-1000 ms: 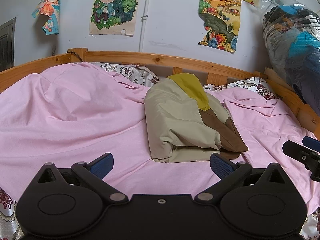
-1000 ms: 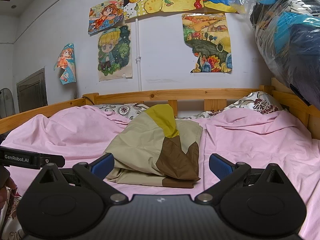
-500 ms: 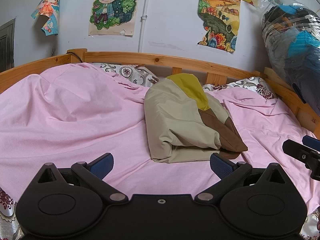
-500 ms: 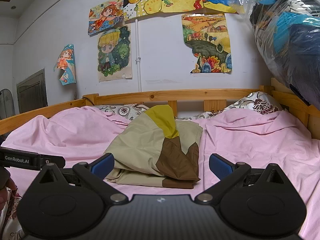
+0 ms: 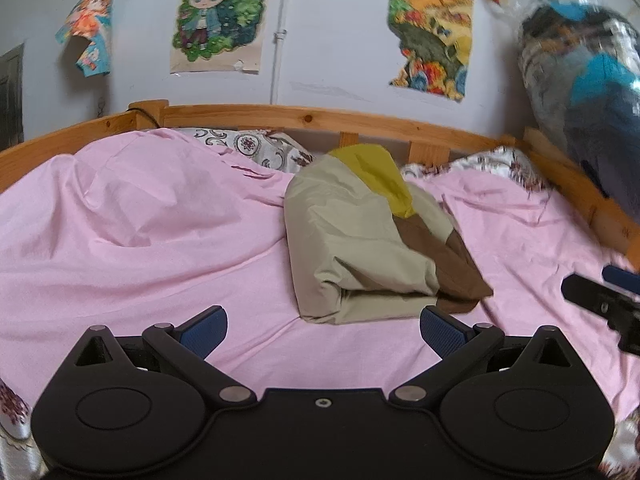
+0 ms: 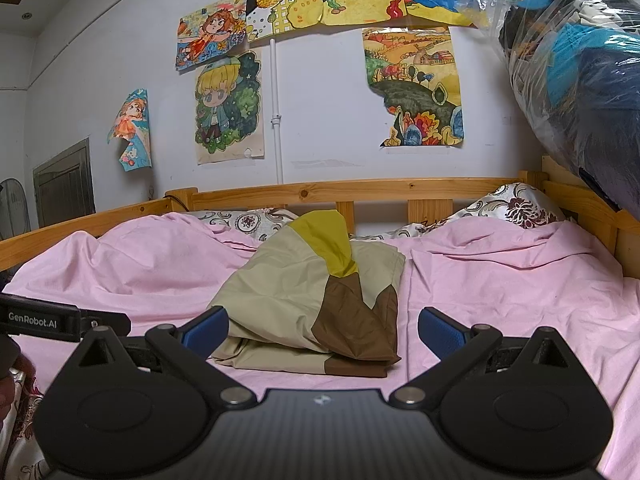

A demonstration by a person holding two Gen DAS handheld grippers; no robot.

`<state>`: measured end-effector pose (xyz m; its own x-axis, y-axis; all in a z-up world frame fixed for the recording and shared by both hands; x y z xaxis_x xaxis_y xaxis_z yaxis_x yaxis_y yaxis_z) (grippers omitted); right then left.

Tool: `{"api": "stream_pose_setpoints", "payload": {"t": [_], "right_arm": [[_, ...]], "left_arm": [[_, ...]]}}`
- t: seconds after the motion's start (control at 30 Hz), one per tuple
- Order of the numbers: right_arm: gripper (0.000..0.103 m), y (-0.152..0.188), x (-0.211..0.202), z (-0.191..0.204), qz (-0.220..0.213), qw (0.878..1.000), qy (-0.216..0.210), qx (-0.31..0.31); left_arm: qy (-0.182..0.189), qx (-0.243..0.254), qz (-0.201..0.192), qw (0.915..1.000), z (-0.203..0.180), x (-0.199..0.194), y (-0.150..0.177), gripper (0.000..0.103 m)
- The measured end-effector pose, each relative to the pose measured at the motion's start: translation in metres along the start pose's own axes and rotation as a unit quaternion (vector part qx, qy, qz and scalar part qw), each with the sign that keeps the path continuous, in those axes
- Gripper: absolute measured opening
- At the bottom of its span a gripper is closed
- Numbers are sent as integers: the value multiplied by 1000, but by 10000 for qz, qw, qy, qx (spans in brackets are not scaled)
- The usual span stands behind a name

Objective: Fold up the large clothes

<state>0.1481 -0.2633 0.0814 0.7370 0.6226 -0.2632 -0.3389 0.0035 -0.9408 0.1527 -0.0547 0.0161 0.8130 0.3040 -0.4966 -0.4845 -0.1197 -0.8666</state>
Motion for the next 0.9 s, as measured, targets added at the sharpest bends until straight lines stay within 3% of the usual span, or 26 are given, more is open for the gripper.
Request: {"api": "stream_pose_setpoints", "payload": {"t": [0.2,0.9], "right_arm": [[103,0,0,-1,-8,10000,0,-2],[103,-1,0,-1,-9,10000,20,23]], "left_arm": [[-313,249,-162,9991,-1,-4,-1,102],[-344,404,-235,9983,-2,-5,-1,102]]}}
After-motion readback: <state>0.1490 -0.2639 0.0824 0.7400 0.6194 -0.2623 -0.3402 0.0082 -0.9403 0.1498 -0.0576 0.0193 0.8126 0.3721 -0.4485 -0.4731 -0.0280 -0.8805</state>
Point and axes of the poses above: each gripper's, at about its wrist camera, not at the fingertips, and x roughly the way its jaws point, z to its left, y to its underside, the point moved 8 cm from there along x, roughly the way its jaws point, and after that the axes turned 14 degrees about -y, right-handed, at the moved point
